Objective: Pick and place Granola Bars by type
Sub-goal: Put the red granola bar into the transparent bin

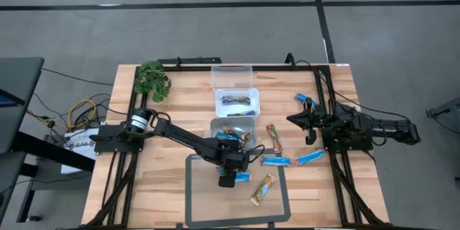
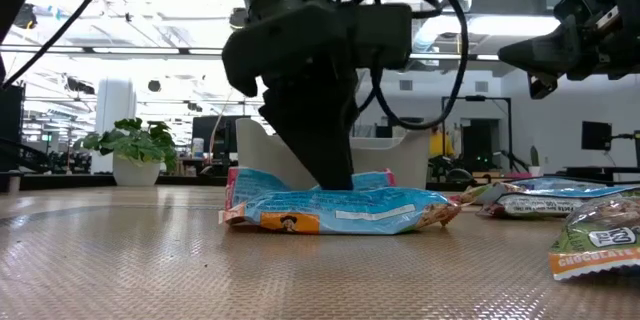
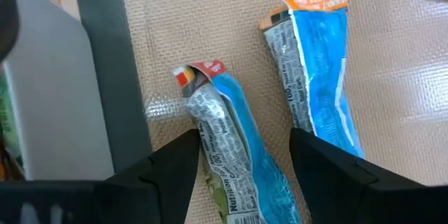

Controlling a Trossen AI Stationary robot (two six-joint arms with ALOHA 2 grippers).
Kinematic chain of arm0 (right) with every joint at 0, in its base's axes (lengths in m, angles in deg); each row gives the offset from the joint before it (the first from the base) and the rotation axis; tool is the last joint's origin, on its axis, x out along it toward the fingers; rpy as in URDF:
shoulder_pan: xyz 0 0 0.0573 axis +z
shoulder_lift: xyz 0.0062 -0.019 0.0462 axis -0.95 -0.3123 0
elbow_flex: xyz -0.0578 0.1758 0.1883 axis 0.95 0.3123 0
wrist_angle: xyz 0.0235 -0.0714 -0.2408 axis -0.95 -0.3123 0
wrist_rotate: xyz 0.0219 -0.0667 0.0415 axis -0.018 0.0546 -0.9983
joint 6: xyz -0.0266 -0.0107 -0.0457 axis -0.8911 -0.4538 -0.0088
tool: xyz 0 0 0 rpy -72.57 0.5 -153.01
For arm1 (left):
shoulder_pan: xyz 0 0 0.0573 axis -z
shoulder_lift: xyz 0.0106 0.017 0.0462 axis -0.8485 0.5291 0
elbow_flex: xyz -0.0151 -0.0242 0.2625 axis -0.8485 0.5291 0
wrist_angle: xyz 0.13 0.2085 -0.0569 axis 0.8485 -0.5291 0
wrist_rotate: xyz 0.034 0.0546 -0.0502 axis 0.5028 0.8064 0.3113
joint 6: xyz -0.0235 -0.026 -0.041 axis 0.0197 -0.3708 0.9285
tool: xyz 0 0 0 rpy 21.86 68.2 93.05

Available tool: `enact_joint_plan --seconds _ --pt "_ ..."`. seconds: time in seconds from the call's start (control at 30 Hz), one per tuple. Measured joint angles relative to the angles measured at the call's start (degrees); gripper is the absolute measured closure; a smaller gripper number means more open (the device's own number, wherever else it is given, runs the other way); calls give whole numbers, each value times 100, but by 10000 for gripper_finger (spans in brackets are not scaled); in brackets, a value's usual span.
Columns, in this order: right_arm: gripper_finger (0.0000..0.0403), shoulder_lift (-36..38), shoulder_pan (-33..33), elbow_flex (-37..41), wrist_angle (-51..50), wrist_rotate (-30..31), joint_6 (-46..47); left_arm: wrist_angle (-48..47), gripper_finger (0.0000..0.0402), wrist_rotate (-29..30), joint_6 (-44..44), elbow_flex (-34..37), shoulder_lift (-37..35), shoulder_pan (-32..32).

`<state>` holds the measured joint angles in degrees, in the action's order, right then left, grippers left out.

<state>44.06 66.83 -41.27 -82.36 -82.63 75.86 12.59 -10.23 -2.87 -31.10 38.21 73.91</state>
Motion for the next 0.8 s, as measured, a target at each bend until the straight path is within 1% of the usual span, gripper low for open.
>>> enact_joint_plan --seconds 0.2,0.3,0.4,0.67,0.8 --pt "403 -2 0 0 -1 0 0 -52 187 21 -2 10 0 -2" --pt "403 -2 0 0 -2 0 0 29 199 39 -9 146 0 0" --pt "403 -2 0 0 -3 0 0 174 227 59 -28 271 -7 4" --pt "403 -2 -2 0 -4 0 0 210 324 42 -37 282 -11 24" --pt "403 -1 -1 0 -6 0 0 223 355 48 -44 282 -11 38"
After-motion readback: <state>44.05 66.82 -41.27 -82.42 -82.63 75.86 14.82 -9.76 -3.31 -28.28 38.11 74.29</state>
